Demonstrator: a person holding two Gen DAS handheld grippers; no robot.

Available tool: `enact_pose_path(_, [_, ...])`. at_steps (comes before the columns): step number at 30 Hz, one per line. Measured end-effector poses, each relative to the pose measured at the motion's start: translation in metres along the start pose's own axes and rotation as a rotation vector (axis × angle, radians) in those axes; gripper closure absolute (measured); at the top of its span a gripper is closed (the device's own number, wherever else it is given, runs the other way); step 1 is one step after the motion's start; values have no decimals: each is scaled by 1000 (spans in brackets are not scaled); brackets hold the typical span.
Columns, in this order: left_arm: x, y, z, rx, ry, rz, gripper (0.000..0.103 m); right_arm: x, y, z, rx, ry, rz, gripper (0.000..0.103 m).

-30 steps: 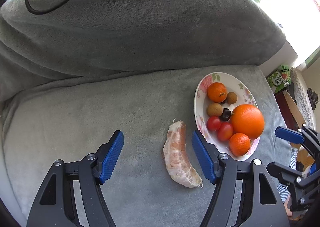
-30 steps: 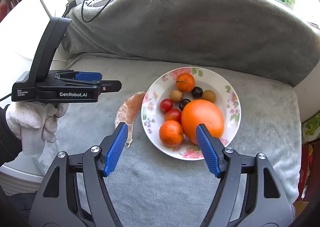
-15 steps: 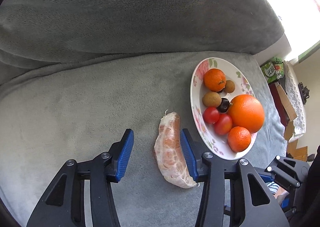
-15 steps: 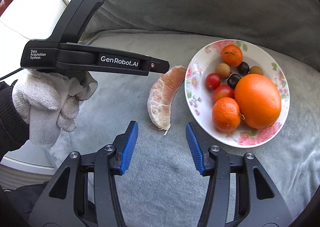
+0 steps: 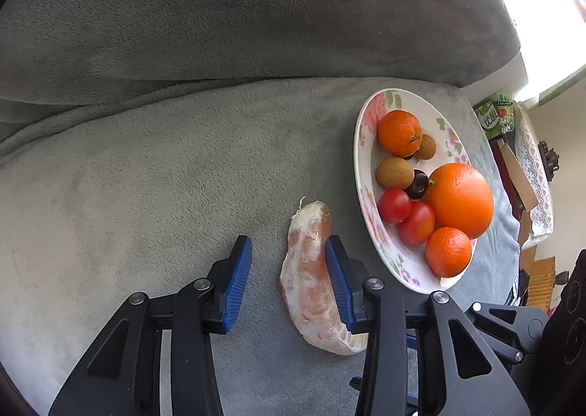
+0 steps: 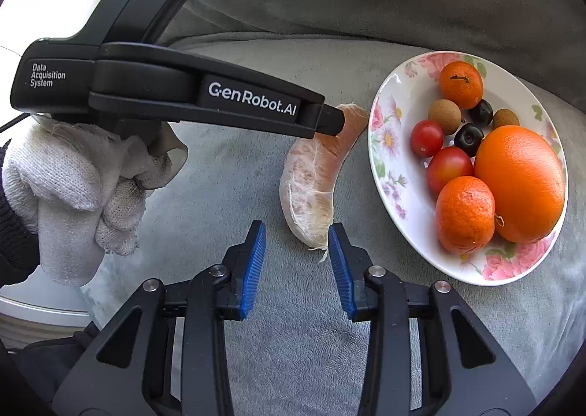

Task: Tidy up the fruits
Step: 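Close both grippers around the pink pomelo segment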

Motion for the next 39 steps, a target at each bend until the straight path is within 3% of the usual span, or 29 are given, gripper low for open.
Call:
enact_pose_path(21, [3,-10,12,-14,-30,-20,65,-6,-27,-30,-130,82,-23,68])
enact_pose_path(27, [3,-11,23,-25,-46,-16,80,-7,-36,-35,-134,92,-41,72])
enact_pose_path(39, [2,-12,22,-29,-39,-4,81,-9,-23,-24,-111,102,-34,74])
Point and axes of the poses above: each gripper's, at about its wrist camera, not at the fingertips, and y roughly against the way its jaws point, z to its right, x to its top, the point moved 1 cm from there along -y, roughly the way its jaws point, and after that the axes turned 8 degrees about x, right-handed, at the moved point
